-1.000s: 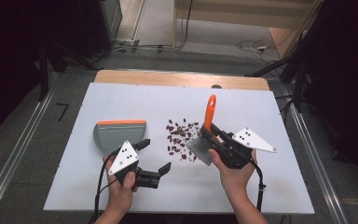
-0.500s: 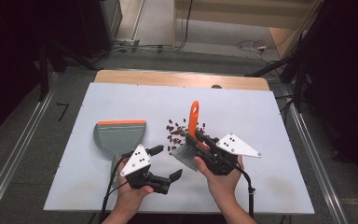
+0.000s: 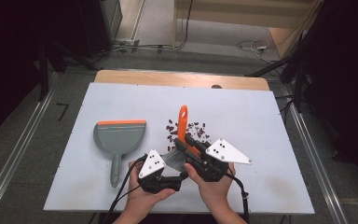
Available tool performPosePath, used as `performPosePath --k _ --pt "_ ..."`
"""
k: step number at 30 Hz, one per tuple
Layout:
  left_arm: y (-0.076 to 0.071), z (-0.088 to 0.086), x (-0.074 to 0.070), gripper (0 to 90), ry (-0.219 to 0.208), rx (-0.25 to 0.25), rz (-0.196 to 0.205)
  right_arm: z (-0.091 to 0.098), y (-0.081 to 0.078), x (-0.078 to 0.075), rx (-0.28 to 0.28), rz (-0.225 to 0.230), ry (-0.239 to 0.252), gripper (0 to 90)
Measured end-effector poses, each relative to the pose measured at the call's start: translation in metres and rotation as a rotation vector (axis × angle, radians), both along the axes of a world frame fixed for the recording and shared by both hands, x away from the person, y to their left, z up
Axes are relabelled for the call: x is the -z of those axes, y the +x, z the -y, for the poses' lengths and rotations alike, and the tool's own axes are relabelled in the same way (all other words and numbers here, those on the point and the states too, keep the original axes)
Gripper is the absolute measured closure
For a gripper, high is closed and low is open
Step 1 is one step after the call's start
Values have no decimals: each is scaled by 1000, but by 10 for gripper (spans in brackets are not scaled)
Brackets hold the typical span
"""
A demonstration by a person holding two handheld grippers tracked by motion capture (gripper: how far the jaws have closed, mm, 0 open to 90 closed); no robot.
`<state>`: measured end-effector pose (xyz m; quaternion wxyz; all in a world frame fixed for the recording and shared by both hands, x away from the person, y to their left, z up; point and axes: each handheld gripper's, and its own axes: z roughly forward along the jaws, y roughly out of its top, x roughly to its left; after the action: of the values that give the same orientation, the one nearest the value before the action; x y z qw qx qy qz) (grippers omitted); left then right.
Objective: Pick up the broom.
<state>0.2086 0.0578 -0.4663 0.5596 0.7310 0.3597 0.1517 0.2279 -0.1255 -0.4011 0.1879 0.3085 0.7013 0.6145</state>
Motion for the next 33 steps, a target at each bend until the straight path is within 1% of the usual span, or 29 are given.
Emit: performPosePath --k 2,3,6,7,9,11,12,16,19,23,24,25,27,29,31,33 --pt "0 0 0 364 -1 0 1 -1 -1 1 -2 -2 -1 692" --pt "-1 0 0 411 -4 -3 3 -1 -1 1 0 0 -1 692" --pt "-2 -2 -1 557 -24 10 10 -2 -2 1 4 0 0 692" --pt "-2 -2 -1 609 -24 10 10 -2 -2 1 7 -1 1 693" --pt "-3 -5 -2 710 -39 26 16 -2 -2 2 5 1 -4 692" --pt "-3 -6 -3 781 -43 34 16 -2 -3 2 5 6 -4 692" --pt "-2 -6 -2 801 -45 42 11 -2 -3 2 4 7 -4 692" --pt "0 -10 -2 844 -34 59 5 -2 -2 3 -4 0 -3 691" --pt "2 -16 -3 852 -22 73 2 -3 1 2 -38 -6 -13 687" --pt "5 -24 -6 856 -16 114 -3 1 9 -1 -114 -14 -30 655" --pt "5 -26 -7 856 -12 119 0 3 10 -2 -135 -9 -30 617" --pt "6 -29 -7 856 -18 123 -6 5 11 -3 -167 2 -24 579" --pt "8 -32 -7 856 -23 126 -14 8 14 -4 -210 7 -34 534" --pt "11 -40 -9 856 -32 142 -12 12 16 -5 -260 3 -27 523" --pt "12 -45 -10 857 -36 158 -8 15 19 -5 -295 9 -28 521" --pt "13 -50 -12 856 -40 169 -5 18 22 -5 -325 0 -33 518"
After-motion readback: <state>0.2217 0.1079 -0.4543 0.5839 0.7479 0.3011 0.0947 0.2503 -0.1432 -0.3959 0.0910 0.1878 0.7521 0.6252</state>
